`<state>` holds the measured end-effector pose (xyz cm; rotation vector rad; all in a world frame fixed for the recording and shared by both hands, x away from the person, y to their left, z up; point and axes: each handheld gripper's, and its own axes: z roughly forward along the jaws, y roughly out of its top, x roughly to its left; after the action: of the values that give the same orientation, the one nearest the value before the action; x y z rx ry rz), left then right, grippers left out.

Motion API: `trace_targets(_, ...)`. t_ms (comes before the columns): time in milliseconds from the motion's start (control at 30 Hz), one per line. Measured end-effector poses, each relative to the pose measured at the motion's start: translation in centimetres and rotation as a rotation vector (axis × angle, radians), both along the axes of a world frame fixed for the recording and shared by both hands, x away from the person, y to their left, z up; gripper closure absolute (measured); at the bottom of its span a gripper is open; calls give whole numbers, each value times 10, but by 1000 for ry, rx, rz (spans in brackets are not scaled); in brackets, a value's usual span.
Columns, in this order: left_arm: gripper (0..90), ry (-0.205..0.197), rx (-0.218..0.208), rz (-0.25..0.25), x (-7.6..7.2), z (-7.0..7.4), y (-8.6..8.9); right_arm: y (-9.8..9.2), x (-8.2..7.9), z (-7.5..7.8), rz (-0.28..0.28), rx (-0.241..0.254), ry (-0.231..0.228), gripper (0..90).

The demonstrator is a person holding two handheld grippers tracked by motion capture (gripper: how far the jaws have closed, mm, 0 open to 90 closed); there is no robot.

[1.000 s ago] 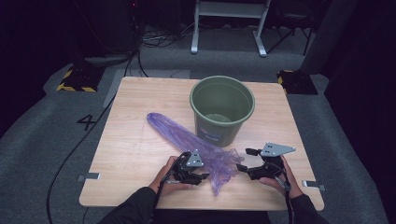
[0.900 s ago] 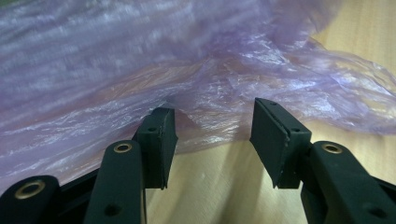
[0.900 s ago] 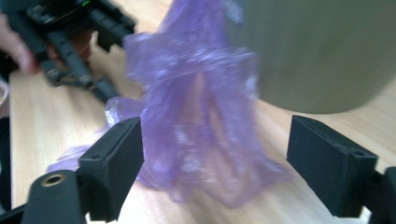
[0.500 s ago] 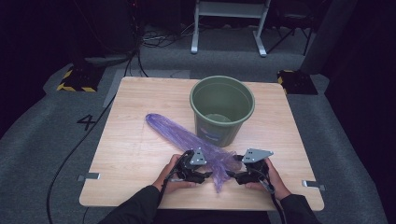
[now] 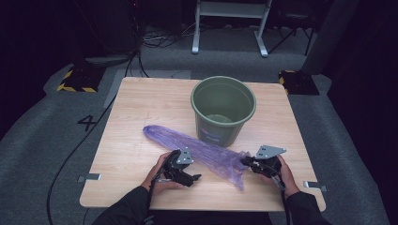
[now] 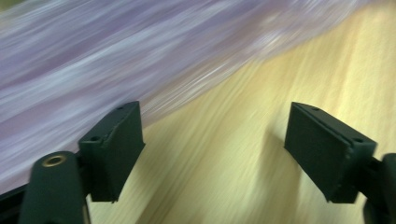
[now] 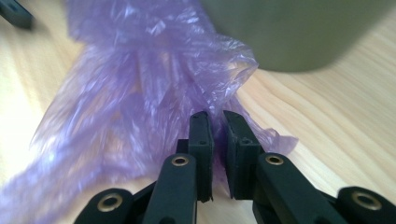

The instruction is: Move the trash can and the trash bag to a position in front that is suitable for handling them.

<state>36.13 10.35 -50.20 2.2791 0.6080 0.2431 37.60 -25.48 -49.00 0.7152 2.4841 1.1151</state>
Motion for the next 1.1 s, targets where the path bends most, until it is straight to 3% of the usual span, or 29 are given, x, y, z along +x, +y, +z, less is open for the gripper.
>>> trace_targets(100,183,-8,0,36,-1,2,18,-17,4,1,-40,-3,-9,834)
trace_targets(200,174,-14,-21,63,-4,5,32,-28,7,1,-67,3,-7,831)
trace_targets(233,171,-22,-48,90,-5,8,47,-38,10,1,-86,3,-6,823)
trace_targets(267,171,-22,-48,90,-5,8,47,-43,11,1,-91,8,-7,812)
trace_targets(333,170,-32,-66,141,-7,12,67,-51,13,2,-102,8,-3,809)
trace_targets(467,169,-43,-94,187,-4,15,84,-66,16,2,-130,8,0,784)
trace_targets(567,168,-29,-120,195,-1,15,88,-73,19,2,-147,1,5,717)
trace_targets(600,168,-26,-104,196,3,13,87,-80,20,2,-168,14,18,579)
trace_targets(633,170,-26,-104,196,3,13,87,-80,20,2,-168,14,18,579)
trace_targets(667,171,-15,-99,184,5,11,83,-86,22,4,-194,21,25,438)
trace_targets(767,179,-10,-84,168,7,9,78,-93,21,6,-201,49,39,362)
trace_targets(800,211,-15,-78,158,8,8,75,-100,19,10,-204,62,37,284)
trace_targets(1000,316,-15,-95,146,9,10,71,-117,4,32,-214,100,2,230)
trace_targets(1100,350,-14,-84,138,9,10,69,-123,-1,41,-233,105,-24,220)
